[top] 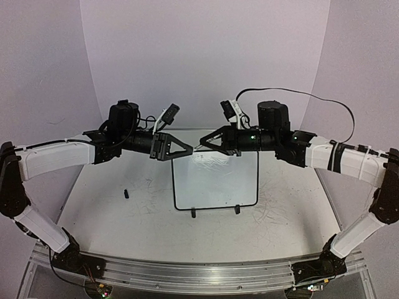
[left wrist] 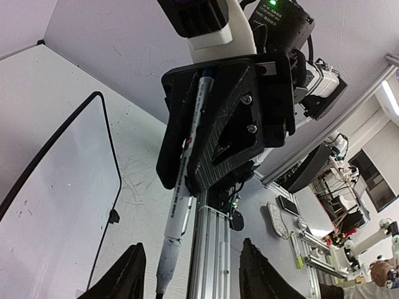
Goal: Write a sentence on the whiteboard
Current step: Pass from the right arm to the left
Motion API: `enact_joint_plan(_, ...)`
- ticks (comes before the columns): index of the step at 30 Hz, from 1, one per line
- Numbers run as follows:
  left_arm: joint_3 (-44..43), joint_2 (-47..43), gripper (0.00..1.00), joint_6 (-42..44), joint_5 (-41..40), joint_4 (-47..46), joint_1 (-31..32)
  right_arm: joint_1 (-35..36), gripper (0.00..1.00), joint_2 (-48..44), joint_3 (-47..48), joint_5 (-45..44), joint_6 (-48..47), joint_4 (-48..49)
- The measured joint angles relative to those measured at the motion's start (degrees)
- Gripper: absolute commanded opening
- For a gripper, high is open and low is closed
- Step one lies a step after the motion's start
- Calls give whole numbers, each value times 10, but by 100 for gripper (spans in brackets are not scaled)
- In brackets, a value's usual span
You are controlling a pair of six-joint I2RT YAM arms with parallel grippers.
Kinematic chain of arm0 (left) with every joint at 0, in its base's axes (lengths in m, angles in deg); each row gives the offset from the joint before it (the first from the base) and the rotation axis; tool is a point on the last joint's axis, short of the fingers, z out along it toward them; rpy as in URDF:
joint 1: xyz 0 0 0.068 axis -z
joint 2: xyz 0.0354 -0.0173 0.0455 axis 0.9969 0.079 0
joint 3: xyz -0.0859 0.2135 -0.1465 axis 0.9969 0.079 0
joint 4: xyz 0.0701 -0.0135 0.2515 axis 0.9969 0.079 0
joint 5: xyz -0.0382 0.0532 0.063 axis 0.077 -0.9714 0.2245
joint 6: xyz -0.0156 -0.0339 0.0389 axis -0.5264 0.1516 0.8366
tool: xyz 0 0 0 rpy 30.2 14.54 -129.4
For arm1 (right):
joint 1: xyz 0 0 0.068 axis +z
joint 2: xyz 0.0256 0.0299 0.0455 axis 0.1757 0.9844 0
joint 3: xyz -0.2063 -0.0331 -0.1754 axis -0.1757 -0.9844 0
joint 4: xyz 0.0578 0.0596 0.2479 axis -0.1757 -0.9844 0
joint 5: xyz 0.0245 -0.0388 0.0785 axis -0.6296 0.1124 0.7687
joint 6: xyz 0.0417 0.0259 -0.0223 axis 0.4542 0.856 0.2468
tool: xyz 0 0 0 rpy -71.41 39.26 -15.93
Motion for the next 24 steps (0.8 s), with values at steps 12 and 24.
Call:
enact_joint_plan(12,-1,3,14,-4,20,-2,8,0,0,6,8,45,-2,0)
enact_joint_plan(24,-2,6,0,33,35,11,11,0,69,9,13,87,-26,-7)
